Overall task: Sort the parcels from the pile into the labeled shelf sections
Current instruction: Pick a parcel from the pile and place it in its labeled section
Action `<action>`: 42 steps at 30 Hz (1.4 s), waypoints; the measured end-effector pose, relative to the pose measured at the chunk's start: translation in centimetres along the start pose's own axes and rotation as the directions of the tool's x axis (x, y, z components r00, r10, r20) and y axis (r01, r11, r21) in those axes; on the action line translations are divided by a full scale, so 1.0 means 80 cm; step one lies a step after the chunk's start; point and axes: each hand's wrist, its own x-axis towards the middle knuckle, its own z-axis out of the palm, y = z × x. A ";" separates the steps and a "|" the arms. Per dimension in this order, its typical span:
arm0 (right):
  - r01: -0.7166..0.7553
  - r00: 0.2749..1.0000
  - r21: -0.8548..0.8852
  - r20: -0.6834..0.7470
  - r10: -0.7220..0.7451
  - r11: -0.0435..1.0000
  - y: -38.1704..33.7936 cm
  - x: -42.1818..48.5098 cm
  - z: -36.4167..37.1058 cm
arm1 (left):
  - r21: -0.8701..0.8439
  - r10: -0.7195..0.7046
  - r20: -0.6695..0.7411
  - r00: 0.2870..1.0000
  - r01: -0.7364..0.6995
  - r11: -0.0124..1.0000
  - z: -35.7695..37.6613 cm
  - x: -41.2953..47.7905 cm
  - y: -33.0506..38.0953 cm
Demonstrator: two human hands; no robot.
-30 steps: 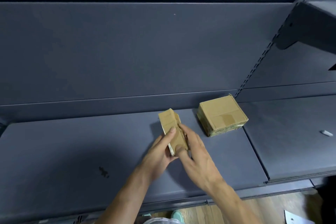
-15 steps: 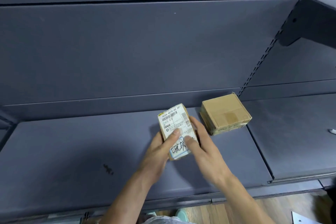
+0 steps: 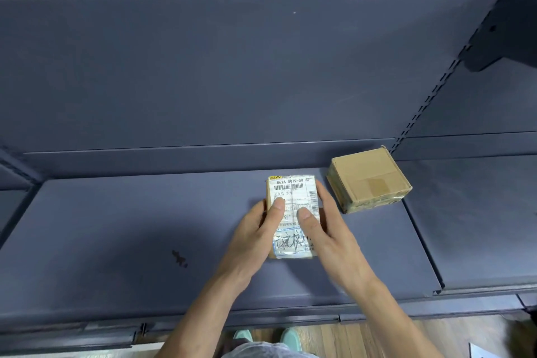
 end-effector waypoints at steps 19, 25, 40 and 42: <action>-0.072 0.997 -0.175 -0.013 0.070 0.982 0.037 0.013 -0.042 | 0.758 0.244 -0.148 0.959 -0.048 0.650 -0.012 -0.034 -0.042; -0.018 0.991 -0.236 0.125 0.049 0.972 0.037 0.026 -0.017 | 0.808 0.255 -0.250 0.934 0.056 0.586 -0.023 -0.058 -0.058; 0.127 0.933 -0.274 0.360 -0.021 0.953 -0.009 0.013 0.131 | 0.777 0.264 -0.514 0.816 0.313 0.546 -0.138 -0.160 -0.082; 0.151 0.919 -0.270 0.393 -0.034 0.951 -0.017 0.002 0.165 | 0.765 0.261 -0.542 0.799 0.341 0.547 -0.166 -0.186 -0.091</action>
